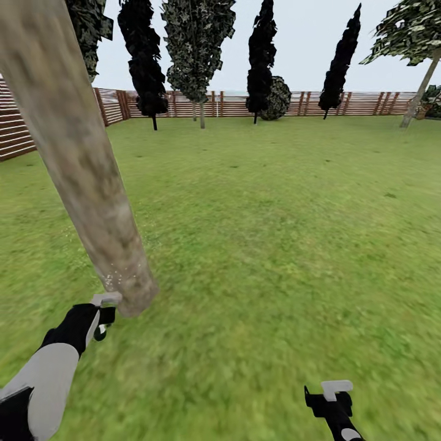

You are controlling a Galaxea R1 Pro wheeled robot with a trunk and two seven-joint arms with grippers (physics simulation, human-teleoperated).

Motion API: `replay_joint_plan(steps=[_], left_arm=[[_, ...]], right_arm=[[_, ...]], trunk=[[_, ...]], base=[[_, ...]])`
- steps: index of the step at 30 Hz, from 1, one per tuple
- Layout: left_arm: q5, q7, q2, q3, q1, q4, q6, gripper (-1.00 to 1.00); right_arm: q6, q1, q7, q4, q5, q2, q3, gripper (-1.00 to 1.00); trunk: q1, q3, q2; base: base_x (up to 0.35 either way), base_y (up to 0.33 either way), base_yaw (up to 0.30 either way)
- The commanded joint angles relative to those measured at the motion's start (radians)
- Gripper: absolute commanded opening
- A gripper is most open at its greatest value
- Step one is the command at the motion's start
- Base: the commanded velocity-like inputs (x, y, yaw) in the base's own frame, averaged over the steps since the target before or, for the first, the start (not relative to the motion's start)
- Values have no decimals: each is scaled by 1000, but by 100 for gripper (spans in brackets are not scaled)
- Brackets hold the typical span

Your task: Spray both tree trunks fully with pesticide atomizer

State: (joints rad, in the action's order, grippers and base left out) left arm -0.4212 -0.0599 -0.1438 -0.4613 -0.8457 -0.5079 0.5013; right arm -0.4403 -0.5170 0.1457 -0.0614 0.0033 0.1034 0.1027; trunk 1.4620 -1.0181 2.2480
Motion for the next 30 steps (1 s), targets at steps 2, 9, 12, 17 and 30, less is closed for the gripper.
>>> replay_joint_plan(steps=[2, 9, 12, 17, 30], left_arm=[[-6, -13, 4, 25, -37, 0, 2, -100], [-9, -80, -123, 32, -70, -1, 6, -100], [-10, -79, -64, 39, -103, -3, 25, -100], [-9, -82, -150, 41, -134, -28, 57, -100], [-11, -189, -154, 103, -144, -92, 134, -100]], right_arm=[[0, 0, 0, 0, 0, 0, 0, 100], [0, 0, 0, 0, 0, 1, 0, 100], [0, 0, 0, 0, 0, 1, 0, 100], [0, 0, 0, 0, 0, 1, 0, 100], [0, 0, 0, 0, 0, 2, 0, 100]], trunk=[[0, 0, 0], [0, 0, 0], [0, 0, 0], [0, 0, 0], [0, 0, 0]], base=[[0, 0, 7], [0, 0, 0], [0, 0, 0], [0, 0, 0], [0, 0, 0]])
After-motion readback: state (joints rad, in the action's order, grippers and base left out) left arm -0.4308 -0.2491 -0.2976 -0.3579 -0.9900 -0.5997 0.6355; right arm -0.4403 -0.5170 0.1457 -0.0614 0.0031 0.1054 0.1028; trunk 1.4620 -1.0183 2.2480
